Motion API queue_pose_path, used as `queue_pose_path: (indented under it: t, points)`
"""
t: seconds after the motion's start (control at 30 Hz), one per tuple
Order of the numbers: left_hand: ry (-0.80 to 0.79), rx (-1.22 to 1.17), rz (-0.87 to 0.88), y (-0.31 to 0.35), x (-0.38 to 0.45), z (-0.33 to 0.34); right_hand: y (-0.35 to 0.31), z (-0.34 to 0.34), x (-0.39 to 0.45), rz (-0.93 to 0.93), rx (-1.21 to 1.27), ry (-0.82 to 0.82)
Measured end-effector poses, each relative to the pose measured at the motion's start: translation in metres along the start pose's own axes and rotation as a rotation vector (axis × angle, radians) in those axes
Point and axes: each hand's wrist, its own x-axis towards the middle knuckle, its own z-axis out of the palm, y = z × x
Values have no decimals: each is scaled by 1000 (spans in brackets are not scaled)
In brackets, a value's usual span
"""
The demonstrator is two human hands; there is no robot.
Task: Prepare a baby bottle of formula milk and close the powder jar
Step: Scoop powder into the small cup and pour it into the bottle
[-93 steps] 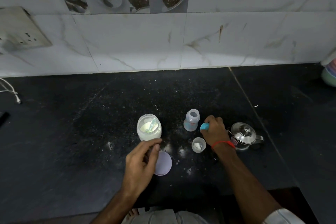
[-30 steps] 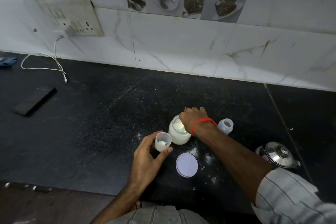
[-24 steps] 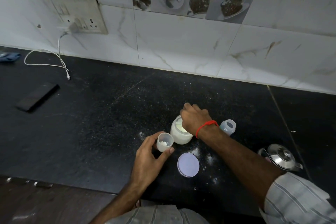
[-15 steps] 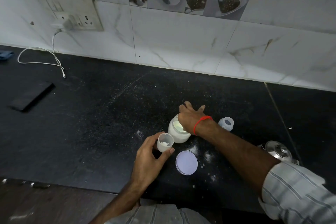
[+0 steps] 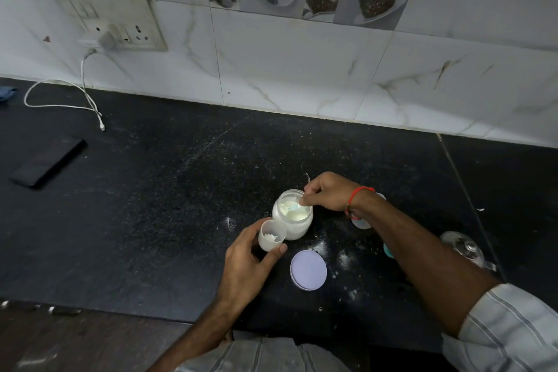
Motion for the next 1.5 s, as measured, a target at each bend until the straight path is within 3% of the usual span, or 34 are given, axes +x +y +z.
queue_pose_path:
  t: [0.33, 0.73, 0.8, 0.97, 1.1, 1.27, 1.5]
  points:
    - [89, 62, 59, 12, 8, -4, 19, -16, -27, 49, 259, 104]
    - [102, 119, 111, 44, 29, 0, -10, -23, -71, -111, 447, 162]
    - [105, 106, 124, 49, 31, 1, -16, -21, -74, -169, 357, 203]
    - [108, 88, 156, 58, 36, 1, -18, -12, -78, -367, -133, 421]
    - [114, 59, 170, 60, 39, 0, -17, -3, -79, -700, -575, 621]
    - [96, 38, 204, 62, 39, -2, -7, 3, -82, -930, -652, 804]
    - [90, 21, 211, 60, 36, 1, 1, 14, -90, -936, -653, 864]
